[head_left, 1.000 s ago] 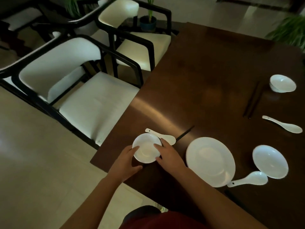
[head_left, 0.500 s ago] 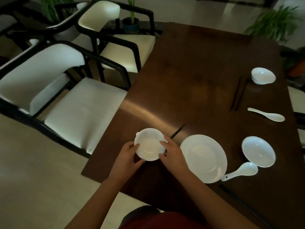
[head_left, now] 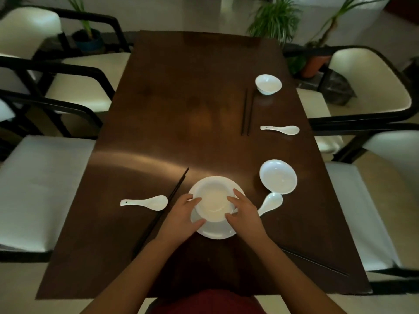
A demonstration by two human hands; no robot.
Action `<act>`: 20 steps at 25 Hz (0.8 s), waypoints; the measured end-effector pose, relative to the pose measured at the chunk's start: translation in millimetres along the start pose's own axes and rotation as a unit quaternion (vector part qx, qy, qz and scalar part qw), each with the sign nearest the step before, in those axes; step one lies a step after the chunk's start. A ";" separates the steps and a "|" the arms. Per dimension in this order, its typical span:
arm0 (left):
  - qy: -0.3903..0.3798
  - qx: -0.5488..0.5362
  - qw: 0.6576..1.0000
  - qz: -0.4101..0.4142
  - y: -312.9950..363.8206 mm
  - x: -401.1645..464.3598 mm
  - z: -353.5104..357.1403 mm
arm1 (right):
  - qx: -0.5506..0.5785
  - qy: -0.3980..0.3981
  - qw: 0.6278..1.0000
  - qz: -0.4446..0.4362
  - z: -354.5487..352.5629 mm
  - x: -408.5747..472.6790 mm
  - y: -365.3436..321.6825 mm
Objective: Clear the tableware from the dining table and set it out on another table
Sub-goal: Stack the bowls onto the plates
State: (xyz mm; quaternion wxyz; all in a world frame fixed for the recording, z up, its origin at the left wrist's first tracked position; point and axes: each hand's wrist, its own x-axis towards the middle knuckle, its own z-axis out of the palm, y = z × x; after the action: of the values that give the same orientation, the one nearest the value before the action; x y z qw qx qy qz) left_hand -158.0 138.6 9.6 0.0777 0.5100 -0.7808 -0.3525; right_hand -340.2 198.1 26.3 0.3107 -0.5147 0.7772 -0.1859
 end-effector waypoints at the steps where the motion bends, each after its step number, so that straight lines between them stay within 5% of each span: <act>1: -0.004 0.003 1.000 -0.002 1.0 1.3 2.2 | 0.004 -0.002 1.000 0.005 0.7 0.6 3.5; 7: 0.034 -0.001 0.999 0.020 6.1 -3.4 8.8 | 0.020 0.001 1.000 -0.017 -0.3 5.1 15.1; 11: 0.070 0.077 0.986 0.127 9.7 -10.4 9.3 | 0.086 0.020 0.996 -0.027 -14.4 3.4 17.6; 16: 0.101 0.139 0.960 0.219 6.8 -4.8 13.8 | 0.203 0.256 0.920 0.215 -86.3 23.8 72.9; 20: 0.085 0.147 0.965 0.201 4.6 -4.0 19.7 | 0.212 0.188 0.902 0.325 -111.4 51.7 113.3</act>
State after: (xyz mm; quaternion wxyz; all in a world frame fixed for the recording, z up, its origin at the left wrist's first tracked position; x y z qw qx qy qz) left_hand -169.0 152.4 -1.1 0.1374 0.3769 -0.9008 -0.1661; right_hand -507.2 192.8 24.5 0.3041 -0.1109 0.8875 -0.3279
